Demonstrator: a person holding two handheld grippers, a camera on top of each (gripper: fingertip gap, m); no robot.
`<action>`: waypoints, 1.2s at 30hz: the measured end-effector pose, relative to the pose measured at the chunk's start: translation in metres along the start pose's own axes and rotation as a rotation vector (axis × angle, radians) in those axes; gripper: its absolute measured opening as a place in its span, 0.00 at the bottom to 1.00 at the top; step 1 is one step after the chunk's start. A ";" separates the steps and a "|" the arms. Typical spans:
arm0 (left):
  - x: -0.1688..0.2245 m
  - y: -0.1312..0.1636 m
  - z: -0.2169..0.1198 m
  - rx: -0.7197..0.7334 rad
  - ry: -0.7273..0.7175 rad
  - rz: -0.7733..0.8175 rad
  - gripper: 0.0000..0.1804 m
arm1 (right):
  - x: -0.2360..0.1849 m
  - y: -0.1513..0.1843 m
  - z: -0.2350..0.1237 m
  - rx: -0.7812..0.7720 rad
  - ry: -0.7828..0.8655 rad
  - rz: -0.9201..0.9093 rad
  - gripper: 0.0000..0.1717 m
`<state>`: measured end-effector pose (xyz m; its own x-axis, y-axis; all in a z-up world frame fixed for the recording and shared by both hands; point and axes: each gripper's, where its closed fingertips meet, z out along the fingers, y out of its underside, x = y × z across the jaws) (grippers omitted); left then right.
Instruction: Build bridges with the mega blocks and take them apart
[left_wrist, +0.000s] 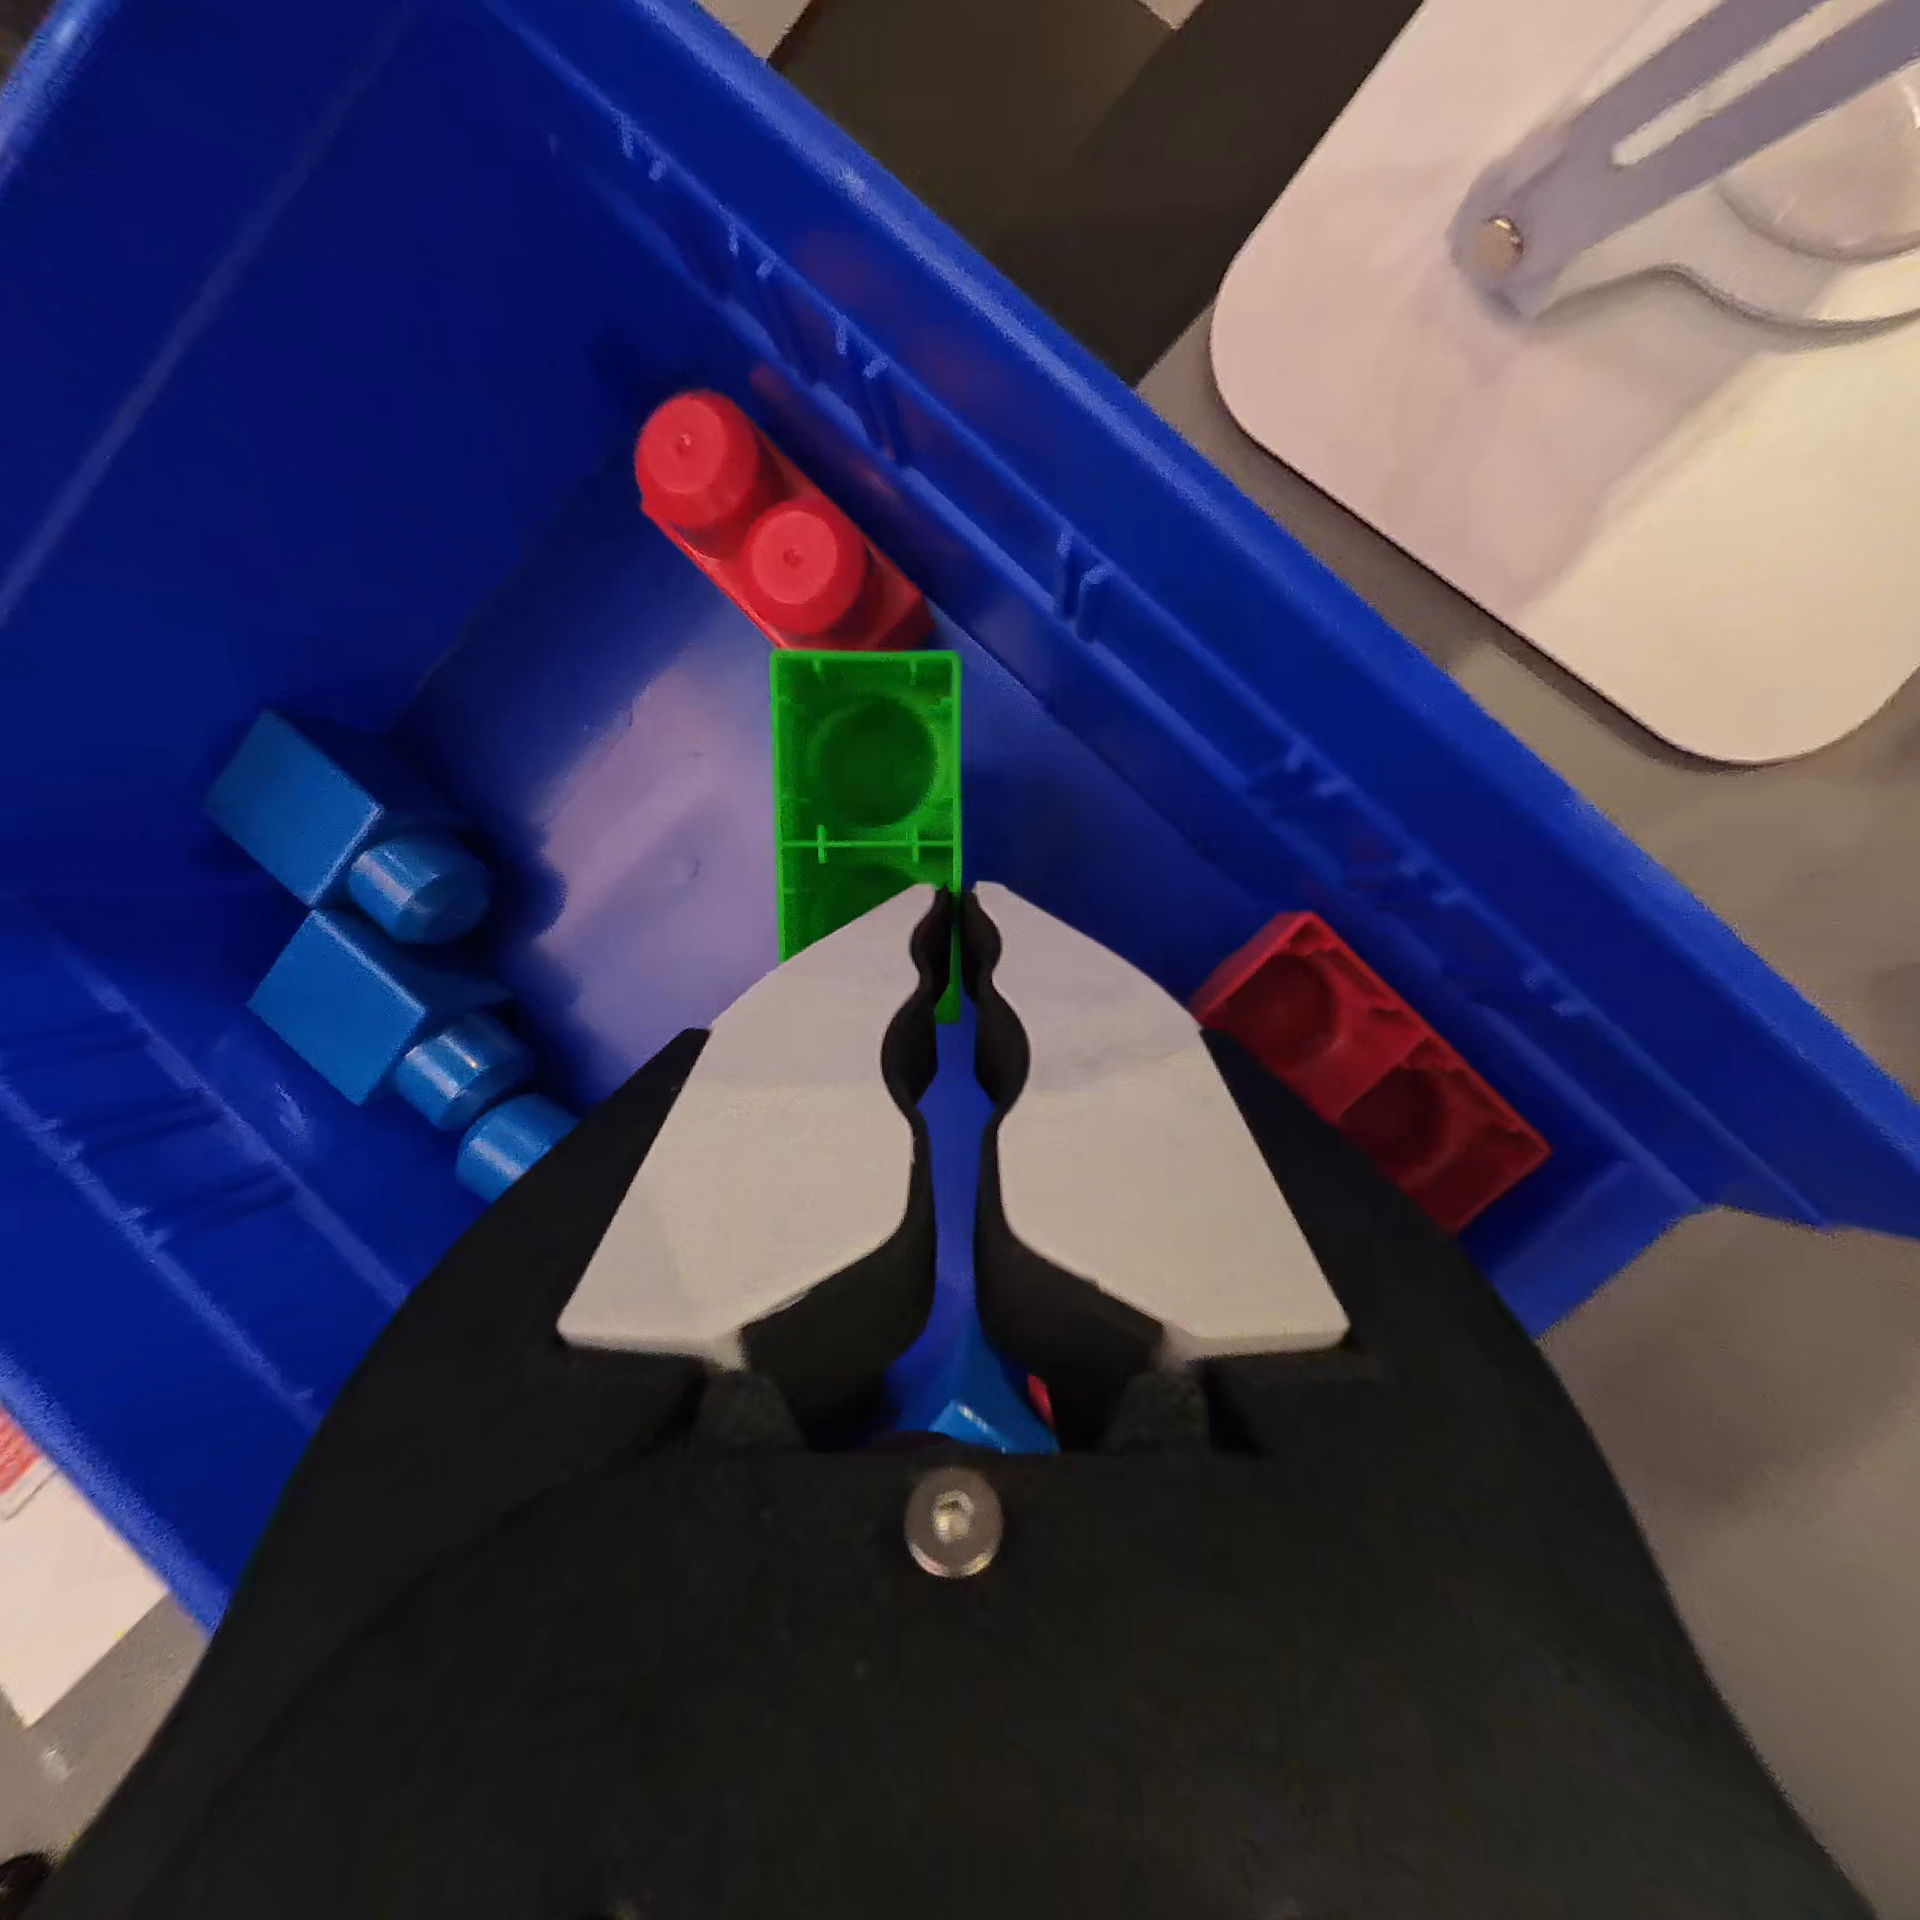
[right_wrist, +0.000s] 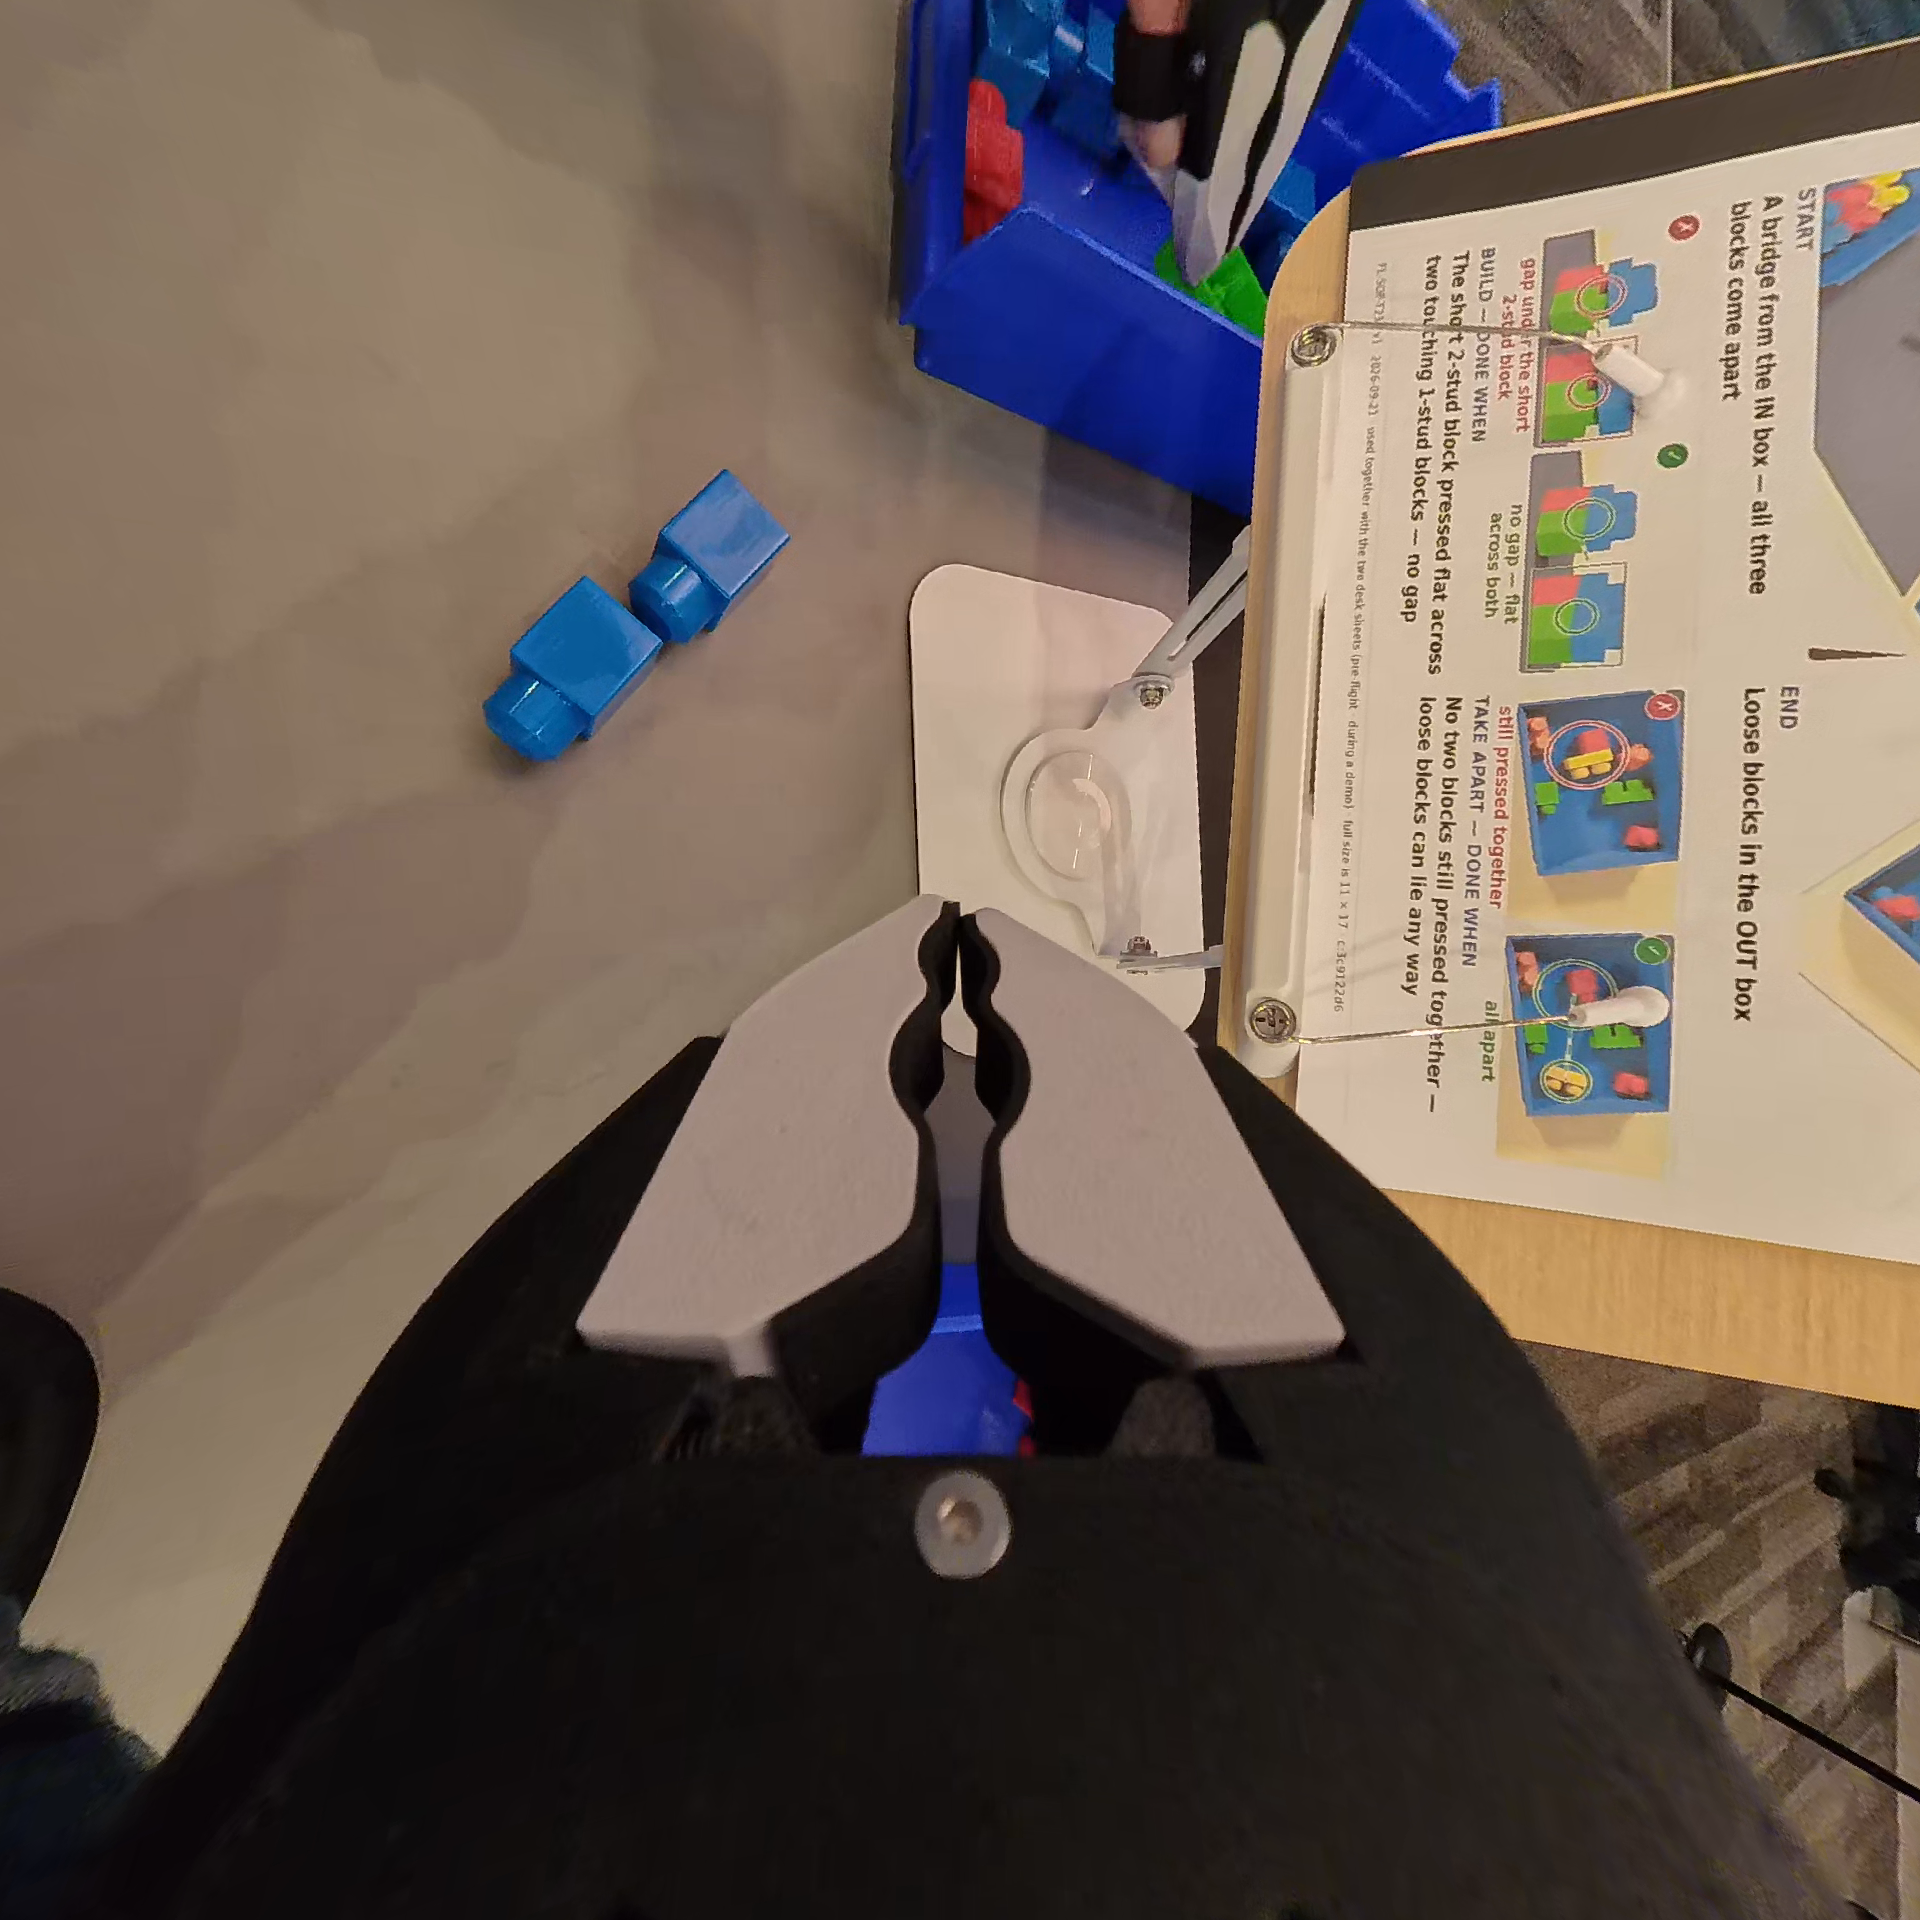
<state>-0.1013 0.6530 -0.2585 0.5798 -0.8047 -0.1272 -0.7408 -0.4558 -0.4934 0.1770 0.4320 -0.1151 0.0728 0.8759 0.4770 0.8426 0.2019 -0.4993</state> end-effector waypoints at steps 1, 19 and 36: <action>0.002 -0.001 -0.006 0.006 0.011 0.023 0.01 | 0.000 0.000 0.000 0.001 -0.001 0.000 0.00; 0.084 -0.028 -0.124 0.213 0.243 0.288 0.00 | -0.001 0.003 -0.005 0.007 -0.006 0.013 0.00; 0.363 -0.055 -0.049 0.096 1.040 0.427 0.00 | -0.003 0.009 -0.018 0.013 -0.008 0.036 0.00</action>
<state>0.1329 0.3674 -0.2357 -0.3121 -0.8341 0.4548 -0.7560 -0.0719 -0.6506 0.1941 0.4238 -0.1081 0.0983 0.8863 0.4525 0.8327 0.1757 -0.5251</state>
